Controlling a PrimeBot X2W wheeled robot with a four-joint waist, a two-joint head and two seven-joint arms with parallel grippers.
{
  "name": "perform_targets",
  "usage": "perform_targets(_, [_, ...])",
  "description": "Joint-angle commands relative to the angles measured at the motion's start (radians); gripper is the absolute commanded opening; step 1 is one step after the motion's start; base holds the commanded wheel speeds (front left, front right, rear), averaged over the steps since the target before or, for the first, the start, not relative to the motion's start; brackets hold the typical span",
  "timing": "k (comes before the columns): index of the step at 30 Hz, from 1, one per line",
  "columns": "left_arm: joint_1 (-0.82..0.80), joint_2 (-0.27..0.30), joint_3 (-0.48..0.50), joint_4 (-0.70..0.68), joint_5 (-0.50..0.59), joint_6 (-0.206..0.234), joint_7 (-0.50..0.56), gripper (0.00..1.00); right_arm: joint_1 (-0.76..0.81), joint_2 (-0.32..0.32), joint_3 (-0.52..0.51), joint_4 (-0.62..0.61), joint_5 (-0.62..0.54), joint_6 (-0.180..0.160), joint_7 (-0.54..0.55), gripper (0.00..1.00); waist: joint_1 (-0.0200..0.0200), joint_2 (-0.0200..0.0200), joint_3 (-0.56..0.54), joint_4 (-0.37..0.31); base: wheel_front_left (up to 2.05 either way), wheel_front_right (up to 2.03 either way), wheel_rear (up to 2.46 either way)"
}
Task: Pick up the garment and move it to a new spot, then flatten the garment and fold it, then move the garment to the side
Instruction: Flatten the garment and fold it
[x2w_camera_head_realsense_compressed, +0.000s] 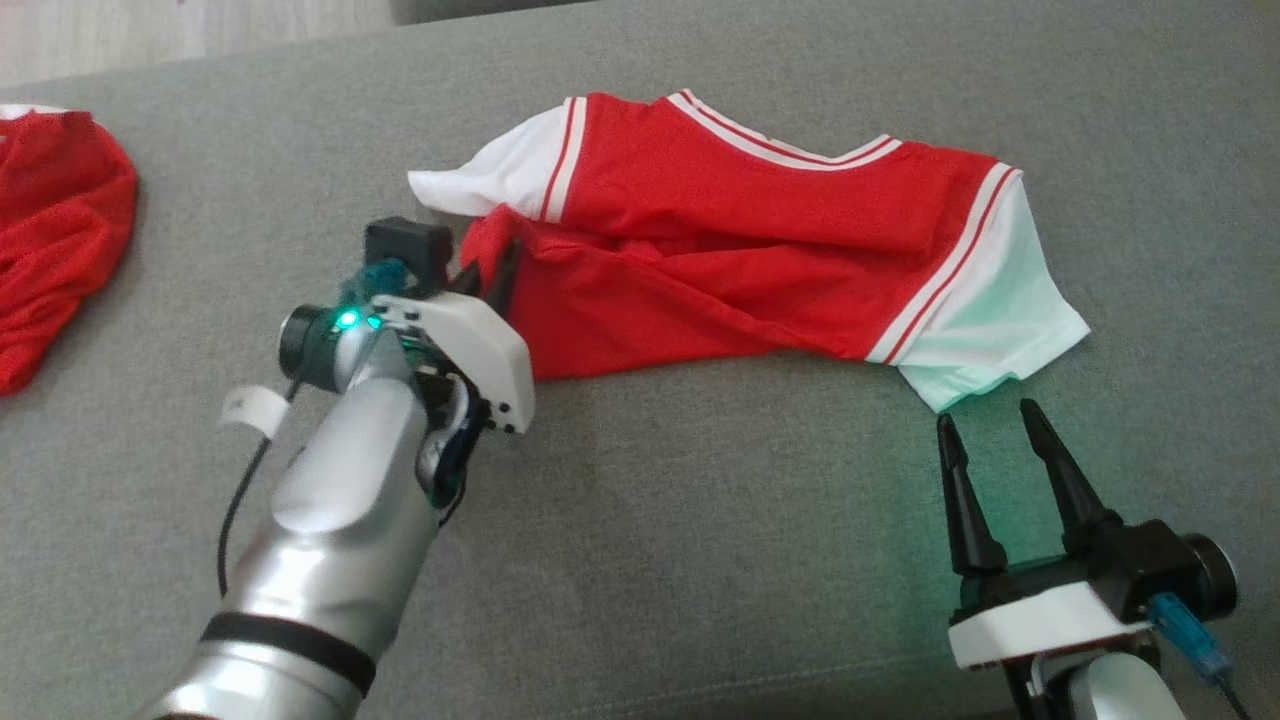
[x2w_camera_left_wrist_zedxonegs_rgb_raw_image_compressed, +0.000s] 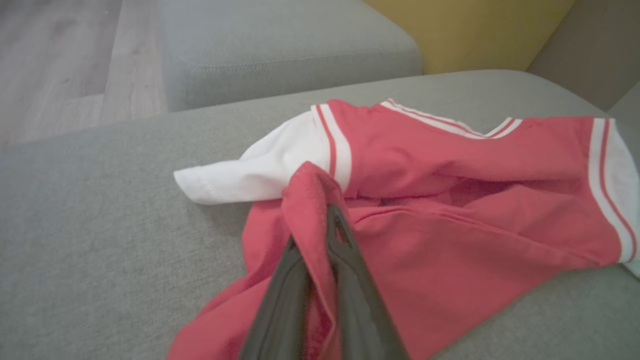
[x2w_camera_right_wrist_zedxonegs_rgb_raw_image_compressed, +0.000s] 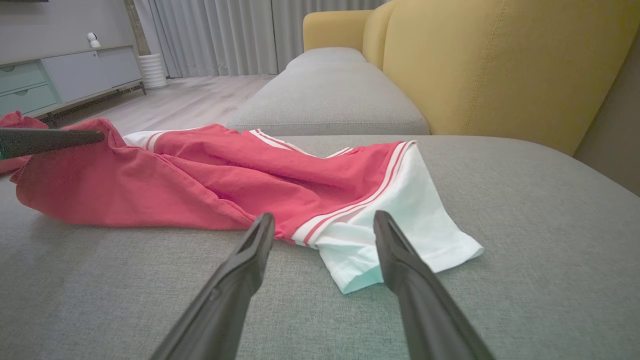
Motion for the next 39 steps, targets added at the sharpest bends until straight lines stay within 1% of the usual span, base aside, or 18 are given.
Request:
perform_targets(1, [-0.001, 0.029, 0.007, -0.06, 0.017, -0.007, -0.023, 0.11, 0.005, -0.008, 0.015, -0.026, 0.009, 0.008, -0.011, 1.0, 0.0, 0.0, -0.009, 0.009, 0.0, 0.0, 0.0])
perform_targets(4, [0.065, 0.054, -0.031, -0.144, 0.043, -0.017, -0.048, 0.11, 0.016, -0.008, 0.005, -0.029, 0.013, 0.008, -0.011, 1.0, 0.0, 0.0, -0.016, 0.022, 0.0, 0.0, 0.0])
perform_targets(6, [0.122, 0.076, -0.057, -0.211, 0.062, -0.017, -0.059, 0.11, 0.022, -0.008, 0.002, -0.03, 0.014, 0.008, -0.011, 1.0, 0.0, 0.0, -0.019, 0.03, 0.0, 0.0, 0.0])
perform_targets(8, [0.181, 0.101, -0.081, -0.284, 0.08, -0.013, -0.069, 0.09, 0.027, -0.008, 0.0, -0.03, 0.016, 0.008, -0.011, 1.0, 0.0, 0.0, -0.022, 0.035, 0.0, 0.0, 0.0])
perform_targets(10, [0.245, 0.126, -0.103, -0.358, 0.095, -0.007, -0.071, 0.11, 0.029, -0.008, -0.002, -0.03, 0.017, 0.008, -0.011, 1.0, 0.0, 0.0, -0.023, 0.04, 0.0, 0.0, 0.0])
perform_targets(11, [0.276, 0.137, -0.116, -0.392, 0.102, -0.007, -0.071, 0.13, 0.031, -0.008, -0.005, -0.03, 0.018, 0.008, -0.011, 1.0, 0.0, 0.0, -0.023, 0.043, 0.0, 0.0, 0.0])
perform_targets(14, [0.354, 0.167, -0.14, -0.474, 0.11, -0.002, -0.069, 0.28, 0.034, -0.008, -0.007, -0.03, 0.021, 0.008, -0.011, 1.0, 0.0, 0.0, -0.022, 0.05, 0.0, 0.0, 0.0])
perform_targets(15, [0.374, 0.179, -0.15, -0.493, 0.116, -0.003, -0.067, 0.27, 0.034, -0.008, -0.006, -0.029, 0.021, 0.008, -0.011, 1.0, 0.0, 0.0, -0.021, 0.051, 0.0, 0.0, 0.0])
perform_targets(17, [0.41, 0.196, -0.16, -0.527, 0.121, 0.002, -0.071, 0.22, 0.033, -0.008, -0.003, -0.028, 0.022, 0.008, -0.011, 1.0, 0.0, 0.0, -0.021, 0.051, 0.0, 0.0, 0.0])
perform_targets(20, [0.464, 0.225, -0.168, -0.568, 0.116, 0.001, -0.081, 0.03, 0.03, -0.008, -0.003, -0.026, 0.024, 0.008, -0.011, 1.0, 0.0, 0.0, -0.022, 0.048, 0.0, 0.0, 0.0])
perform_targets(21, [0.464, 0.225, -0.168, -0.568, 0.116, 0.001, -0.081, 0.03, 0.03, -0.008, -0.003, -0.026, 0.024, 0.008, -0.011, 1.0, 0.0, 0.0, -0.022, 0.048, 0.0, 0.0, 0.0])
perform_targets(22, [0.482, 0.236, -0.169, -0.58, 0.115, 0.002, -0.08, 0.0, 0.03, -0.008, -0.004, -0.026, 0.024, 0.008, -0.011, 1.0, 0.0, 0.0, -0.023, 0.048, 0.0, 0.0, 0.0])
perform_targets(26, [0.55, 0.284, -0.159, -0.616, 0.1, 0.017, -0.071, 0.0, 0.036, -0.008, -0.01, -0.024, 0.024, 0.008, -0.011, 1.0, 0.0, 0.0, -0.029, 0.046, 0.0, 0.0, 0.0])
perform_targets(31, [0.634, 0.343, -0.127, -0.649, 0.081, 0.056, -0.064, 0.0, 0.041, -0.008, -0.014, -0.024, 0.026, 0.008, -0.011, 1.0, 0.0, 0.0, -0.034, 0.047, 0.0, 0.0, 0.0])
perform_targets(35, [0.677, 0.374, -0.093, -0.66, 0.06, 0.087, -0.068, 0.0, 0.046, -0.008, -0.018, -0.024, 0.028, 0.008, -0.011, 1.0, 0.0, 0.0, -0.041, 0.056, 0.0, 0.0, 0.0])
perform_targets(39, [0.708, 0.393, -0.06, -0.652, 0.043, 0.12, -0.078, 0.0, 0.048, -0.008, -0.017, -0.021, 0.028, 0.008, -0.011, 1.0, 0.0, 0.0, -0.051, 0.064, 0.0, 0.0, 0.0])
